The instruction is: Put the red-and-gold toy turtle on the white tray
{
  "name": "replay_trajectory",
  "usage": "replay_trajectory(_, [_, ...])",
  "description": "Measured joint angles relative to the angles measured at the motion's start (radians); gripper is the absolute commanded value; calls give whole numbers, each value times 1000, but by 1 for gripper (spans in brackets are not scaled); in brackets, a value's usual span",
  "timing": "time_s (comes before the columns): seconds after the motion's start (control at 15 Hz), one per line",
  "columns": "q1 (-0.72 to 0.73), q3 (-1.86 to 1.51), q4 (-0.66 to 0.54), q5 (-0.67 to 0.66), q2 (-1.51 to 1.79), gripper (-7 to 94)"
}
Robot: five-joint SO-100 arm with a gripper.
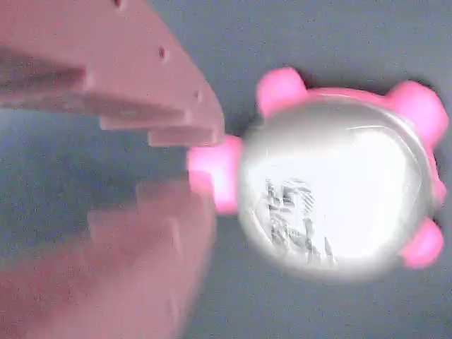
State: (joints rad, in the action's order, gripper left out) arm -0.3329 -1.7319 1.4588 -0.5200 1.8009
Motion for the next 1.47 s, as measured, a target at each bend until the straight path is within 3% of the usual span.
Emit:
replay_trajectory(0.13, [2, 112, 71, 0, -117, 39])
replay_trajectory(0.4, [-29, 204, 107, -6, -253, 39])
replay_trajectory(0.6, [-41, 219, 135, -63, -313, 48])
replay_trajectory(0.73, [-48, 225, 140, -69, -333, 59])
replay_trajectory(1.47, [-20, 239, 6, -58, -517, 59])
